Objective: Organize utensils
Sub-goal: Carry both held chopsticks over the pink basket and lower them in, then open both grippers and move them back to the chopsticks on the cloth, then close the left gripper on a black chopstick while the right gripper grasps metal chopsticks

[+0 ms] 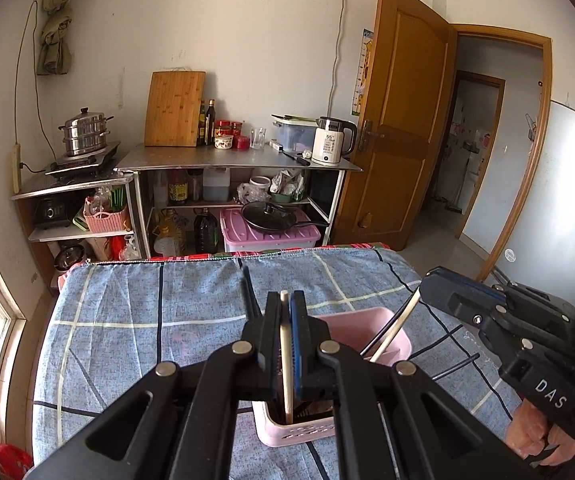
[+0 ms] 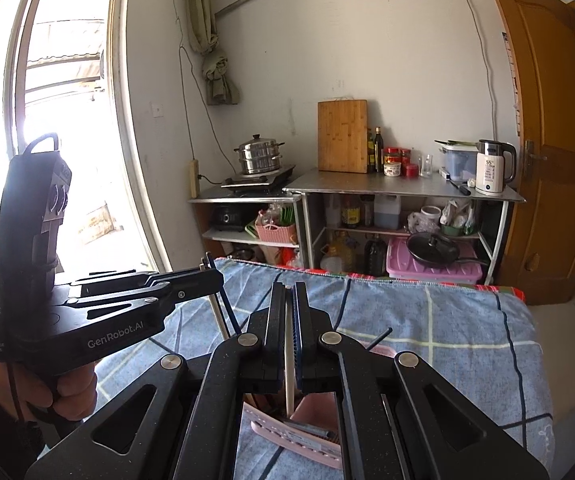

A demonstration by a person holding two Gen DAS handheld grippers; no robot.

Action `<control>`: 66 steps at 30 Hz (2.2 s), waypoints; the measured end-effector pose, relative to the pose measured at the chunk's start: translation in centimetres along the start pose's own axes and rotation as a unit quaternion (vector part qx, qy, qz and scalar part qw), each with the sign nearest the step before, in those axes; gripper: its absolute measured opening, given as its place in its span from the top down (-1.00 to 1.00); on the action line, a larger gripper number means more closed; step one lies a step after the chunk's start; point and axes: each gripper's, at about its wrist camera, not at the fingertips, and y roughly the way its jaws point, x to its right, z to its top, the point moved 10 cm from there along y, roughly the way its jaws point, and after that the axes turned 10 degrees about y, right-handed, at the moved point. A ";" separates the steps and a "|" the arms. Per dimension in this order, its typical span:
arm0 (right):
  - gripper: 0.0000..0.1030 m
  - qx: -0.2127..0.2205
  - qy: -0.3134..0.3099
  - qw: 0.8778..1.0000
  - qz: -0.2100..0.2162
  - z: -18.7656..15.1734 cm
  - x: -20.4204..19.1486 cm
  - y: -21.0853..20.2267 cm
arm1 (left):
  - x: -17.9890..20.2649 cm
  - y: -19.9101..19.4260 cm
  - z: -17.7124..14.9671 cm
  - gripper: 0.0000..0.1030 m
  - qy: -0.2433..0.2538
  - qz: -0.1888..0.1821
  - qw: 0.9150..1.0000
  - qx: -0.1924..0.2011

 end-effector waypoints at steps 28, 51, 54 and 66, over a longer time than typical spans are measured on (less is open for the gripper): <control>0.77 0.004 0.016 1.000 -0.017 -4.8 2.5 -9.4 | 3.4 -8.2 -4.9 0.43 -0.014 -0.009 0.999 0.032; 0.77 -0.065 0.062 0.995 -0.039 -15.1 6.7 -12.2 | 11.3 -4.9 -18.0 0.34 -0.022 -0.060 0.994 -0.087; 0.77 -0.073 0.063 0.995 -0.039 -15.7 6.8 -11.9 | 12.0 -3.9 -19.2 0.31 -0.025 -0.066 0.992 -0.107; 0.77 -0.089 0.070 0.993 -0.038 -16.9 7.8 -10.9 | 14.9 0.3 -22.8 0.28 -0.016 -0.056 0.982 -0.181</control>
